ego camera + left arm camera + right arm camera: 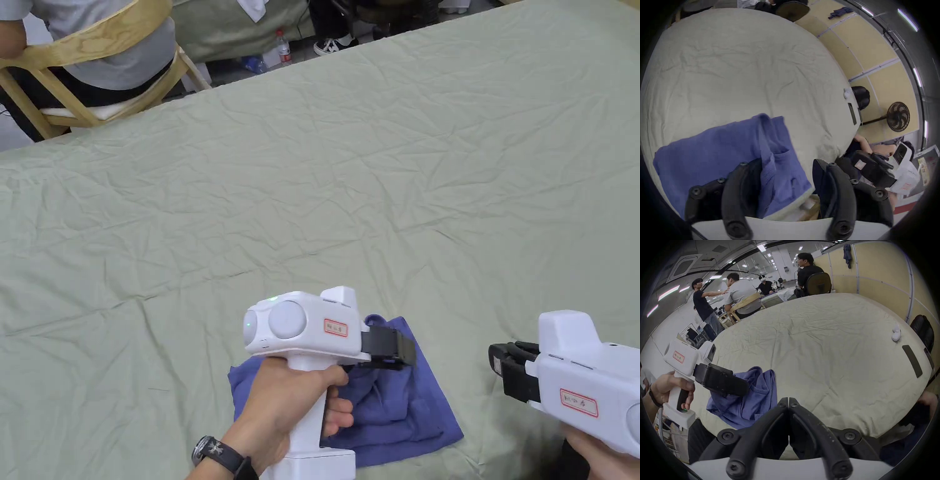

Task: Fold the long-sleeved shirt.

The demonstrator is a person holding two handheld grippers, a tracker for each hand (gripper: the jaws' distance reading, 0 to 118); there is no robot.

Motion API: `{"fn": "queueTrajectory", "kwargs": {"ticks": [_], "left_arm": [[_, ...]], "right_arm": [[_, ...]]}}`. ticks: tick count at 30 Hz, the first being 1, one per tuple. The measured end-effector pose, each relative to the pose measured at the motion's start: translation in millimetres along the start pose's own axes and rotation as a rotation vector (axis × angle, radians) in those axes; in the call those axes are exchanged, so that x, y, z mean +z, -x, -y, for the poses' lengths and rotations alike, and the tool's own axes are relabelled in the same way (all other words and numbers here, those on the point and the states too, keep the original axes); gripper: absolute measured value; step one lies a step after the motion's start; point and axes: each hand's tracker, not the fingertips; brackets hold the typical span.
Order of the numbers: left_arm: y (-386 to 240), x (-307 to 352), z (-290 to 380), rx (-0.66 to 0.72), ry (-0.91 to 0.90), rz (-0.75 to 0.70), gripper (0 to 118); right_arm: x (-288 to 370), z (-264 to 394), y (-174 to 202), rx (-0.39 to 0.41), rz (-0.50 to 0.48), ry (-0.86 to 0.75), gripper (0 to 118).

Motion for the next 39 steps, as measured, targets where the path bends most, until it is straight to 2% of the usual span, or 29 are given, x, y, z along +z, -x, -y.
{"fn": "queueTrajectory", "kwargs": {"ticks": [2,6,10,13,14,16,18,19,26,31,35,39], "left_arm": [[-5,3,1,-0.005,-0.006,0.013,69],[-4,26,5,0.087,-0.057,0.169,68],[-9,63,9,-0.018,-0.139,0.124,67],[-3,98,15,-0.044,-0.237,0.09,57],[0,108,20,-0.06,-0.271,0.049,57],[7,123,29,-0.111,-0.323,-0.033,26],[16,130,39,-0.141,-0.337,-0.084,7],[21,131,45,-0.165,-0.338,-0.102,2],[50,108,80,-0.145,-0.298,-0.142,0],[42,73,79,-0.235,-0.237,-0.243,0],[31,36,66,-0.278,-0.155,-0.262,0],[17,7,54,-0.294,-0.112,-0.214,0]], "right_arm": [[1,-1,1,0.003,0.003,0.002,1],[3,0,2,0.006,0.005,0.0,1],[5,-2,6,0.011,0.007,0.0,1],[7,-3,11,0.021,0.002,-0.004,1],[8,-3,13,0.027,0.002,-0.005,1],[8,-4,17,0.035,0.001,-0.006,1],[8,-4,20,0.039,-0.002,-0.008,1],[8,-4,21,0.04,-0.004,-0.01,1],[13,3,29,0.057,-0.005,-0.006,1],[15,5,24,0.053,0.002,-0.001,1],[15,5,18,0.045,0.005,-0.003,1],[13,4,11,0.029,0.007,-0.001,1]]}}
